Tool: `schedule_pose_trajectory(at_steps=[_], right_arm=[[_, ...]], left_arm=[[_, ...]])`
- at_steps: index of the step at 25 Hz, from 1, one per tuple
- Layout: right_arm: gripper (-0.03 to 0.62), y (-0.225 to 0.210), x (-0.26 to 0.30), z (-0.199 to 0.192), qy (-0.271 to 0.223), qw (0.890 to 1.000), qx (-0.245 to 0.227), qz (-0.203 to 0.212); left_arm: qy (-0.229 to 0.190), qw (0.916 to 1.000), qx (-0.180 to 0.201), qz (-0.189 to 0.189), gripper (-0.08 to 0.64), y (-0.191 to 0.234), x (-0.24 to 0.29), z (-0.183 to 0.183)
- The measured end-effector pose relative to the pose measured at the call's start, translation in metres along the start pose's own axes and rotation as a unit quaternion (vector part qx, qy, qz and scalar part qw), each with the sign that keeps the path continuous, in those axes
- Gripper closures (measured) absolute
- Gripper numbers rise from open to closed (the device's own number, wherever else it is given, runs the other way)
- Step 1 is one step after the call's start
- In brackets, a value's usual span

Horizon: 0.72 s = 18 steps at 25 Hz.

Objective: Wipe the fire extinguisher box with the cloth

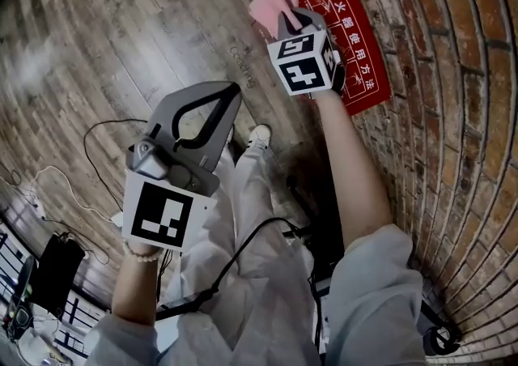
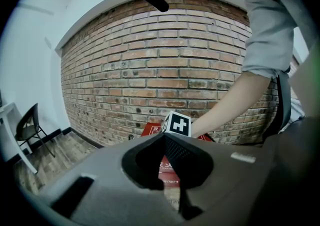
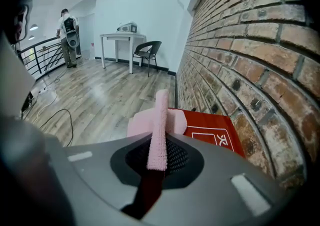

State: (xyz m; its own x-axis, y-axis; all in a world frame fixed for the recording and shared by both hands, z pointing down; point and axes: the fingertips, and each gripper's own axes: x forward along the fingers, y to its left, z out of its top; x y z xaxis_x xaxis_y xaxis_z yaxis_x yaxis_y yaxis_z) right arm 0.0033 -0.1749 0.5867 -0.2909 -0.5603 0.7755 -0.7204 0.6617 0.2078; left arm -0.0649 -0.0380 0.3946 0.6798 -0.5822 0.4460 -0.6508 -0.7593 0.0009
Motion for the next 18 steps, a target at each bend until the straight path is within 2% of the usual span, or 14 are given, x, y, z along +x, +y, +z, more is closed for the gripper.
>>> schedule_pose_trajectory(at_steps=[18], right_arm=[[0.575,0.008,-0.052,-0.067,0.013,1.000,0.017,-0.009]], left_arm=[[-0.006,0.9991,0.022,-0.037,0.563,-0.040,0.014,0.015]])
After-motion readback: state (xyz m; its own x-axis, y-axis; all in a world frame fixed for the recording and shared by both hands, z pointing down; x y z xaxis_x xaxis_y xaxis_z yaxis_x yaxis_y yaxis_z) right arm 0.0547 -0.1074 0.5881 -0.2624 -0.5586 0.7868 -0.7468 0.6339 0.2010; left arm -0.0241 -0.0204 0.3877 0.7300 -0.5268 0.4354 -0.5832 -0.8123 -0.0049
